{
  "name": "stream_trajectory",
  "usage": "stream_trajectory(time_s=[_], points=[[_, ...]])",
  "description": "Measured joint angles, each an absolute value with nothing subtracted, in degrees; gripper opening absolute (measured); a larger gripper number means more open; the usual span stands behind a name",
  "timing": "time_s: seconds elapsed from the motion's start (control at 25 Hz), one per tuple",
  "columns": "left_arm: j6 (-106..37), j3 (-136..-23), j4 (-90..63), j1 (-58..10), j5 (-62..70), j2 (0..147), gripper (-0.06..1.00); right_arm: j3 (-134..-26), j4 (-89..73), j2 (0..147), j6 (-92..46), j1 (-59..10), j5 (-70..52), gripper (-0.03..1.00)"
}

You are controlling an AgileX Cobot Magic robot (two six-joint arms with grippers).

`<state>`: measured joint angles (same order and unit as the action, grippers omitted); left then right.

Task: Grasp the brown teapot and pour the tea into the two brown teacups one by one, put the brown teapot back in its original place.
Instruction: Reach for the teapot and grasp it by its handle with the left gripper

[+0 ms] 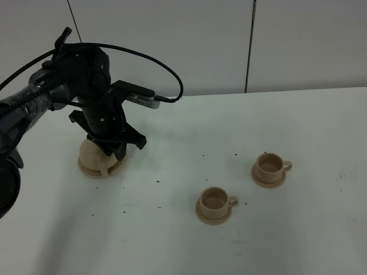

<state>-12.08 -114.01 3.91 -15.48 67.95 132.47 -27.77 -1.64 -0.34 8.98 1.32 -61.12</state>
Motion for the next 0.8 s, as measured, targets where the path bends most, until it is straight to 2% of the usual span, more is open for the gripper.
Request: stream_trajectory(time_s=[0.8], points=[[-12.3, -113.1, 0.3, -15.5, 68.0, 132.3, 0.33, -27.8, -1.6, -0.3, 9.0, 1.3, -61.1, 0.24]])
